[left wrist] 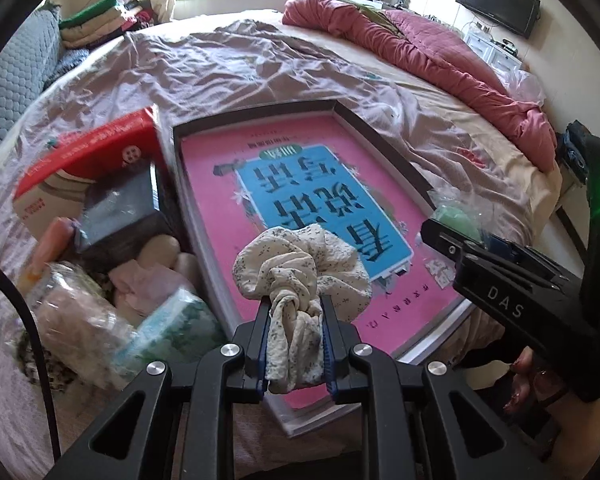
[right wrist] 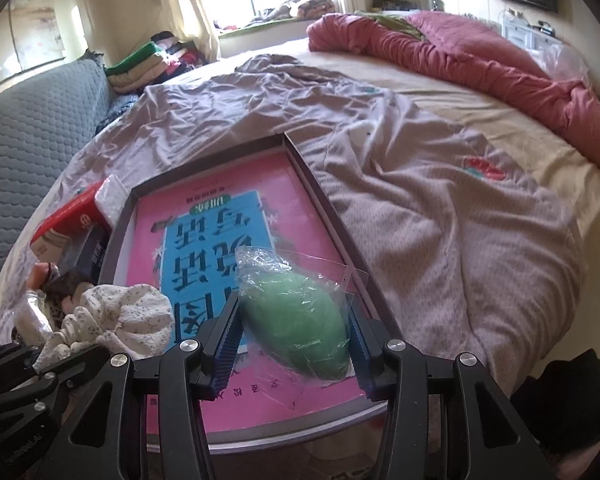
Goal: Organize soft objects
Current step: 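Carry the scrunchie with the left tool while the right tool carries the sponge over the pink tray, then open the left tool dropping the scrunchie into the tray while the right tool releases the sponge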
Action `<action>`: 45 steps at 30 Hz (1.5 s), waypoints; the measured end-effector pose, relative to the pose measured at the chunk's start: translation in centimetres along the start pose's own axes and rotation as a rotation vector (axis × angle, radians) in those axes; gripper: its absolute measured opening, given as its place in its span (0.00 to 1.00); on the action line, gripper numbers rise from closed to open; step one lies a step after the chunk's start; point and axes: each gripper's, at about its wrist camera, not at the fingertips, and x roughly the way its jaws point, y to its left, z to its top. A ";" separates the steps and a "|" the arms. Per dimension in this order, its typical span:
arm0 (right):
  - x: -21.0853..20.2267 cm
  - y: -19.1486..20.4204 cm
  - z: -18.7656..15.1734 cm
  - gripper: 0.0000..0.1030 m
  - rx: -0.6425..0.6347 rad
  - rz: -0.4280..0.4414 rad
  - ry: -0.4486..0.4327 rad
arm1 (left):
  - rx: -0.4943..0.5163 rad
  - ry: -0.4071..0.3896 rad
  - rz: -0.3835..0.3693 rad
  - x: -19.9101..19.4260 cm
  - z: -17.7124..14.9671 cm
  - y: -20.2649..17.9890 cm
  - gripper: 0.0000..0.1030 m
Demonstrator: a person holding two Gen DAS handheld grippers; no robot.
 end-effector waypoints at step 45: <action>0.9 -0.4 -0.6 0.58 0.024 -0.086 0.081 | 0.065 0.024 -0.034 -0.2 -1.4 -1.6 0.48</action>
